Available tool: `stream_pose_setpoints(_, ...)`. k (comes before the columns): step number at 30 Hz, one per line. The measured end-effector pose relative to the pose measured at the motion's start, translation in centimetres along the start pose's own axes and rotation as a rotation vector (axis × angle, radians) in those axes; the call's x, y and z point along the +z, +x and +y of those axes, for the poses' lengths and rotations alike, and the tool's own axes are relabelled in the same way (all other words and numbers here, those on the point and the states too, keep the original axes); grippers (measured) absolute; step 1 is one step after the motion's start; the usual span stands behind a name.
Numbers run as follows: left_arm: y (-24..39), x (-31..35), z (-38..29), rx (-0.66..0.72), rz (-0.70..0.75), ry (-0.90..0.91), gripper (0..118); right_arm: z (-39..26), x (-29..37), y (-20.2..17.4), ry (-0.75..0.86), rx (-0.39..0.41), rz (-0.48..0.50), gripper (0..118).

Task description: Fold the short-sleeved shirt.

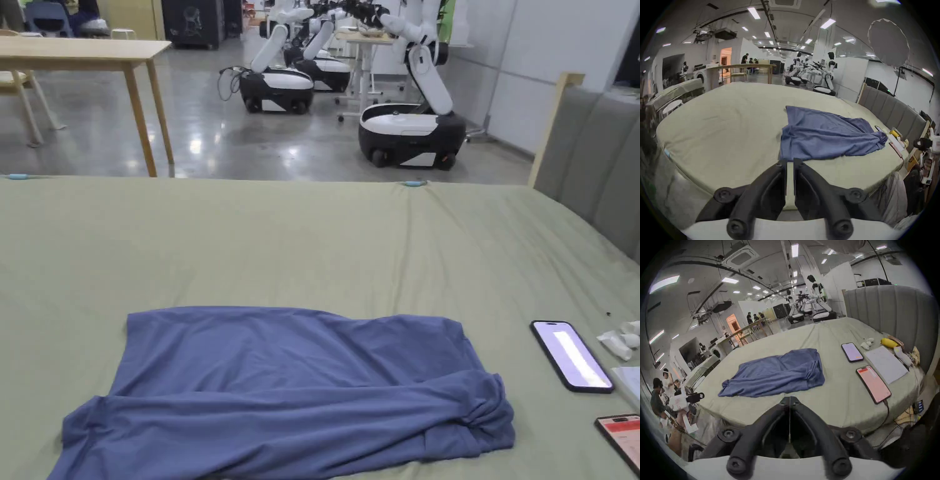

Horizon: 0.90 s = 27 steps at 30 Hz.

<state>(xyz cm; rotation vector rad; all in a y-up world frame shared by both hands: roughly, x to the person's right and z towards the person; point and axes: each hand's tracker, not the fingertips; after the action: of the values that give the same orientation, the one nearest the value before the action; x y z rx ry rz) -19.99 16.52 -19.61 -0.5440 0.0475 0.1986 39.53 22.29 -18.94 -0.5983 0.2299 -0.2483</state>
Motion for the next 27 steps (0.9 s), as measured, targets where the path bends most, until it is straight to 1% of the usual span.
stream_pose_setpoints(2, 0.0, -1.0, 0.4, -0.001, 0.003, -0.014, 6, -0.1, 0.1, -0.5, 0.0, 0.011, 0.007, 1)
stream_pose_setpoints(4, 0.5, -2.2, 1.3, -0.007, 0.01, -0.027, 6, 0.2, -0.3, -0.6, 0.002, 0.003, 0.044, 1)
stream_pose_setpoints(6, 0.7, -3.8, 2.8, 0.0, -0.026, -0.029, 7, 0.6, -0.6, -1.1, 0.011, 0.006, 0.044, 1)
stream_pose_setpoints(7, 0.9, -5.2, 3.5, 0.005, -0.04, -0.063, 12, 0.7, -0.7, -1.4, 0.013, 0.013, 0.046, 1)
stream_pose_setpoints(9, 1.2, -8.3, 4.2, -0.008, 0.013, -0.167, 78, 0.9, -0.9, -1.8, 0.018, 0.029, 0.055, 1)
stream_pose_setpoints(10, 0.0, -10.5, 4.4, -0.027, 0.052, -0.228, 90, 0.9, -0.9, -2.1, 0.018, 0.036, 0.066, 1)
stream_pose_setpoints(11, -0.2, -11.9, 4.2, -0.023, 0.085, -0.264, 86, 1.0, -0.9, -2.4, 0.017, 0.042, 0.079, 1)
stream_pose_setpoints(12, -0.3, -13.0, 4.3, -0.022, 0.064, -0.248, 86, 1.0, -0.9, -2.6, 0.014, 0.044, 0.086, 1)
stream_pose_setpoints(14, -0.4, -15.2, 4.0, -0.007, 0.046, -0.318, 86, 0.9, -0.9, -2.9, 0.008, 0.048, 0.086, 1)
stream_pose_setpoints(16, -0.1, -16.6, 4.0, -0.004, 0.034, -0.331, 86, 0.8, -0.9, -2.9, -0.01, 0.058, 0.076, 1)
stream_pose_setpoints(18, 0.6, -17.8, 3.4, -0.027, 0.022, -0.353, 83, 0.8, -1.1, -2.8, -0.023, 0.068, 0.062, 1)
stream_pose_setpoints(19, 1.0, -18.2, 3.1, -0.073, 0.064, -0.353, 81, 0.8, -1.3, -2.8, -0.032, 0.072, 0.054, 1)
stream_pose_setpoints(20, 1.4, -18.1, 2.8, -0.107, 0.078, -0.337, 70, 0.9, -1.4, -2.6, -0.04, 0.074, 0.045, 1)
stream_pose_setpoints(21, 1.8, -17.7, 2.8, -0.123, 0.091, -0.313, 48, 1.0, -1.6, -2.5, -0.045, 0.076, 0.04, 1)
stream_pose_setpoints(22, 2.4, -16.9, 2.6, -0.126, 0.08, -0.293, 20, 1.1, -1.8, -2.4, -0.051, 0.079, 0.036, 1)
stream_pose_setpoints(23, 2.8, -16.1, 2.6, -0.14, 0.084, -0.256, 20, 1.4, -2.1, -2.3, -0.061, 0.086, 0.027, 1)
stream_pose_setpoints(24, 3.2, -15.5, 2.5, -0.16, 0.092, -0.231, 10, 1.7, -2.5, -2.2, -0.072, 0.096, 0.017, 1)
stream_pose_setpoints(25, 3.4, -15.0, 2.2, -0.162, 0.053, -0.218, 8, 2.1, -3.2, -2.0, -0.087, 0.119, 0.004, 1)
stream_pose_setpoints(27, 3.8, -14.7, 2.0, -0.162, -0.024, -0.253, 7, 3.1, -5.0, -1.7, -0.112, 0.173, -0.027, 1)
